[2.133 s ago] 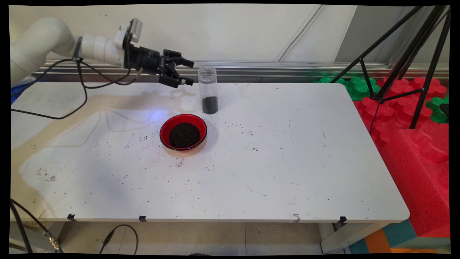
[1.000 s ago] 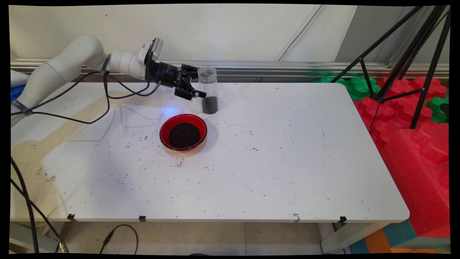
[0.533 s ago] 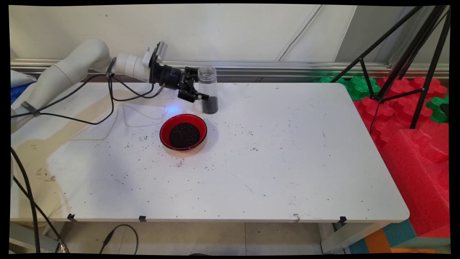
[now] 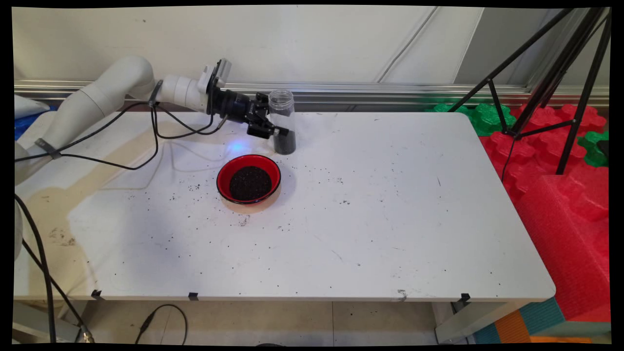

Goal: Pick up the black seasoning powder from the table, then pour the black seasoning powder in the red bowl

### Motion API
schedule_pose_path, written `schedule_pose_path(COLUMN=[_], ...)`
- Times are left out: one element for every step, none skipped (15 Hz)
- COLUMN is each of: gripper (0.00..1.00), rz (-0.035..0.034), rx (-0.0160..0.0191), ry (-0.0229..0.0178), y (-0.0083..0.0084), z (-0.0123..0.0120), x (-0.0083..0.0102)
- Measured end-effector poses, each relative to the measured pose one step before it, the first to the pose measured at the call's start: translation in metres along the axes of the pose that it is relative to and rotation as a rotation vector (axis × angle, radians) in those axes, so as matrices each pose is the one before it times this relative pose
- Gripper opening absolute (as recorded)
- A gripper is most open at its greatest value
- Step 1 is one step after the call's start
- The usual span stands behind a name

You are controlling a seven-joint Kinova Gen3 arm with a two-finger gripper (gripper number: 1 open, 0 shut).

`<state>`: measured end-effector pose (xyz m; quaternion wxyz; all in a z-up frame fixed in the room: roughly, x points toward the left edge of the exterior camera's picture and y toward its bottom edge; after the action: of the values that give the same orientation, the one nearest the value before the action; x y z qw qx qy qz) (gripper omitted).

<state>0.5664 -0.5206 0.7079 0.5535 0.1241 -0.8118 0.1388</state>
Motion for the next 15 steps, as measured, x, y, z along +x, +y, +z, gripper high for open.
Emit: schedule_pose_path(gripper=[0.00,0.00,0.00,0.00,0.00,0.00,0.00,0.00,0.00,0.00,0.00,0.00,0.00,0.00,0.00], rz=[0.00130,0.00139,0.00169,0.00181,0.00156,0.00099,0.00270,0.00212,0.00250,0.00225,0.00332,0.00302,0.00264,0.00323,0.00219], rx=[0.00060,0.00122,0.00017,-0.00061,-0.00133,-0.00060,-0.00108,0.00060,0.00164,0.00189,0.00325,0.00329,0.00357,0.00388,0.00438], ry=[0.00118,0.00132,0.00177,0.00050,0.00015,0.00012,0.00112,0.00193,0.00280,0.00433,0.00588,0.00533,0.00537,0.00560,0.00493], y=[-0.00019,-0.00016,0.00011,0.00032,0.00052,0.00049,0.00077,0.00047,0.00059,0.00059,0.00087,0.00085,0.00099,0.00125,0.00111], z=[0.00079,0.00060,0.00094,0.00084,0.00053,0.00012,0.00016,-0.00030,-0.00069,-0.00076,-0.00136,-0.00155,-0.00169,-0.00202,-0.00199], x=[0.00011,0.00019,0.00049,0.00041,0.00033,0.00017,0.00090,0.00114,0.00168,0.00236,0.00369,0.00334,0.00356,0.00399,0.00368])
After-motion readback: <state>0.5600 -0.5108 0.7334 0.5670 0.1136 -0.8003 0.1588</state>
